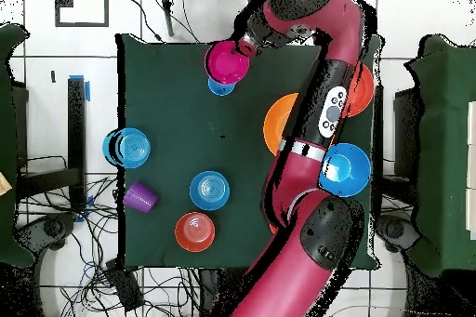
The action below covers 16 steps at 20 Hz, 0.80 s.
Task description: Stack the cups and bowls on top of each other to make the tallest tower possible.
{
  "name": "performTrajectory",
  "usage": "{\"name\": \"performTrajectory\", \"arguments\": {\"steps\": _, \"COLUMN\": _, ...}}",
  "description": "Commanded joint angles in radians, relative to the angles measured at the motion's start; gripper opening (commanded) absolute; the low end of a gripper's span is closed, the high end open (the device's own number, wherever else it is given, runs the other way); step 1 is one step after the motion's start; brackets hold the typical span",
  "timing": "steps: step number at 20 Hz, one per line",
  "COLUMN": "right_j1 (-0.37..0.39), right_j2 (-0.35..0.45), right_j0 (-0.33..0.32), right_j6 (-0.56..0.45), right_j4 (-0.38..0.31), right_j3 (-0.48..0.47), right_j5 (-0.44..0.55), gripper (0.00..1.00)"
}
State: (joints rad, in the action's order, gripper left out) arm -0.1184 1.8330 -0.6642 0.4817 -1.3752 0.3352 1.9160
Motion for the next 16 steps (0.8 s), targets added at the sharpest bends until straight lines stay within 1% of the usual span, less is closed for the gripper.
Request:
{"name": "performTrajectory", "arguments": {"steps": 1, "right_j1": 0.014, "right_j2": -0.179, "right_j0": 0.031, "right_j6": 0.274, "right_j4": 0.009, "right_j3": -0.014, "right_j5": -0.060, "gripper": 0.00}}
{"name": "performTrajectory", "arguments": {"steps": 5, "right_j1": 0.022, "right_j2": -0.208, "right_j0": 0.033, "right_j6": 0.280, "right_j4": 0.025, "right_j3": -0.010, "right_j5": -0.071, "gripper": 0.00}}
{"name": "performTrajectory", "arguments": {"steps": 10, "right_j1": 0.032, "right_j2": -0.264, "right_j0": 0.018, "right_j6": 0.307, "right_j4": 0.078, "right_j3": 0.031, "right_j5": -0.089, "gripper": 0.00}}
{"name": "performTrajectory", "arguments": {"steps": 15, "right_j1": 0.040, "right_j2": -0.314, "right_j0": 0.021, "right_j6": 0.346, "right_j4": 0.133, "right_j3": 0.053, "right_j5": -0.134, "gripper": 0.00}}
{"name": "performTrajectory", "arguments": {"steps": 16, "right_j1": 0.041, "right_j2": -0.322, "right_j0": 0.025, "right_j6": 0.350, "right_j4": 0.138, "right_j3": 0.051, "right_j5": -0.128, "gripper": 0.00}}
